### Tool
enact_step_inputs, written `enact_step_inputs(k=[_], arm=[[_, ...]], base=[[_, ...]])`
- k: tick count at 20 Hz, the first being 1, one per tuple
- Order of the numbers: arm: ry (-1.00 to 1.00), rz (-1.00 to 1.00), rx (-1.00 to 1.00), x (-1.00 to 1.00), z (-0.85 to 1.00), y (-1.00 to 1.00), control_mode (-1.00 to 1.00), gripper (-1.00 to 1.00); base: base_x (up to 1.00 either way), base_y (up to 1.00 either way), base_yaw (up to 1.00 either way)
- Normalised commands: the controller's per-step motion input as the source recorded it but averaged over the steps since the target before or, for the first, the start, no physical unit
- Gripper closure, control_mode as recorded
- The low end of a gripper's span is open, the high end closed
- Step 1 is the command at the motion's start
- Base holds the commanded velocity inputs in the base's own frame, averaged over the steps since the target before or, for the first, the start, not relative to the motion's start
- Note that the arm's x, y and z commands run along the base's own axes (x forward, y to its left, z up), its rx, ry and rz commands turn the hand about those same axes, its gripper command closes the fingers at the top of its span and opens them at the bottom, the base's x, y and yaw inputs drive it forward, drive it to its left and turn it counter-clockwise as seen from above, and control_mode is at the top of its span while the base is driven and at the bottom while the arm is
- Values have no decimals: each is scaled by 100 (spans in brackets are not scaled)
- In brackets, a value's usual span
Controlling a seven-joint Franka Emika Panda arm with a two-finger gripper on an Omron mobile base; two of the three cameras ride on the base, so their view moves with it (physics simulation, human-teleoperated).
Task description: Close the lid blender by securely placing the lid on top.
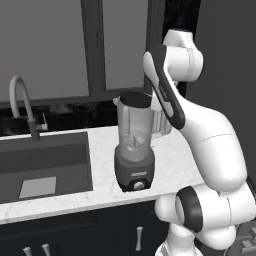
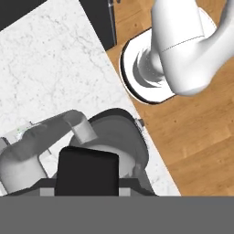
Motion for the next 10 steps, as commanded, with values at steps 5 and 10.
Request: enact_step_inputs(k=[5,10], arm=[[0,-5,0,-40,15,0,-100,-100],[0,-9,-1,-20,25,0,-100,-100]], base=[[0,0,0],[0,0,0]])
